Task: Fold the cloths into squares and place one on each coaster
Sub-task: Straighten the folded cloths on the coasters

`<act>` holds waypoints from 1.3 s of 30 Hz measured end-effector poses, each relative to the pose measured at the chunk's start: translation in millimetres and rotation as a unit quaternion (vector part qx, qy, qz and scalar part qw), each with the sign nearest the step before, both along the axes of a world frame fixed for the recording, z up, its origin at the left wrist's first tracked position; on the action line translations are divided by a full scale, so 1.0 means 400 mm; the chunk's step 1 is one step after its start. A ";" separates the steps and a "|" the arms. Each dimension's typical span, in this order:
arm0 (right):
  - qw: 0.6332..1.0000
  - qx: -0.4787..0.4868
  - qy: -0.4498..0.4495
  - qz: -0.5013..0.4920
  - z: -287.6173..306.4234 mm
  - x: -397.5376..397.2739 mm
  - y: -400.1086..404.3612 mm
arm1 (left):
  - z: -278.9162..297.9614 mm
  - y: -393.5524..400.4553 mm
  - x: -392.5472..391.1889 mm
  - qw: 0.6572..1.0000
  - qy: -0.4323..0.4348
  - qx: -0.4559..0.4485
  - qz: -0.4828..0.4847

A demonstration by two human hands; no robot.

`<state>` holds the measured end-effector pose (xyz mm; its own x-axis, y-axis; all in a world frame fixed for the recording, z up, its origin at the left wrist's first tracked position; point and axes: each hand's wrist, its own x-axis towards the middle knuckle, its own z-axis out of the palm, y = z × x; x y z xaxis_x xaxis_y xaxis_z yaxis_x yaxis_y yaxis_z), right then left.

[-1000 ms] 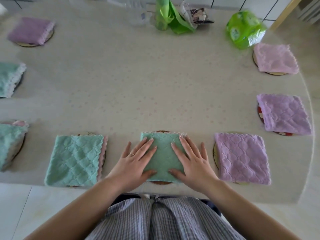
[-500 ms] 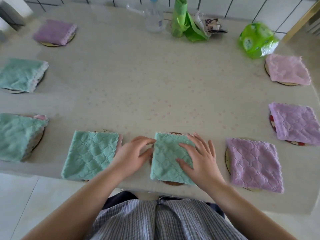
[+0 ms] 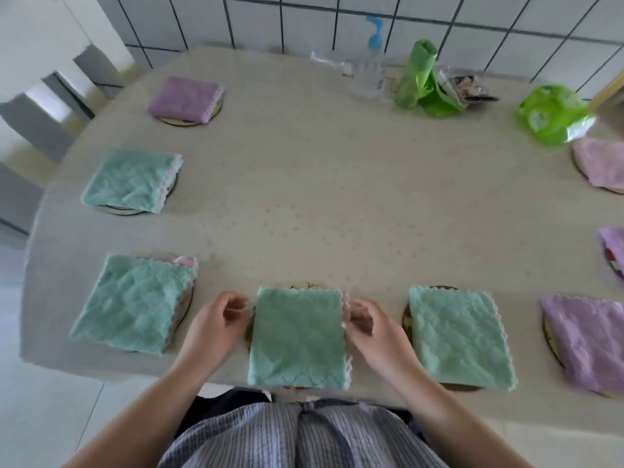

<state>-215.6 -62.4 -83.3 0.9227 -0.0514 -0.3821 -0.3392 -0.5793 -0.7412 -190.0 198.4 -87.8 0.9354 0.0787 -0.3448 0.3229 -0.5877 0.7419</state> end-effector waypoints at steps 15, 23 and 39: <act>0.993 -0.090 -0.079 0.004 -0.028 -0.016 0.072 | 0.014 -0.014 0.016 0.991 -0.032 0.010 -0.126; 0.994 -0.069 -0.079 0.010 -0.028 0.005 0.066 | 0.012 -0.026 0.045 0.994 0.021 -0.021 -0.103; 0.979 -0.141 -0.107 0.105 -0.030 -0.059 0.037 | 0.028 -0.014 -0.026 0.934 -0.097 0.219 -0.265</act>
<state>-239.1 -47.6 -95.1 0.9817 0.0723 -0.1764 -0.0451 -0.8109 -0.5834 -200.4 193.0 -76.5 0.9246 -0.3196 -0.2074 -0.2158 -0.8879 0.4062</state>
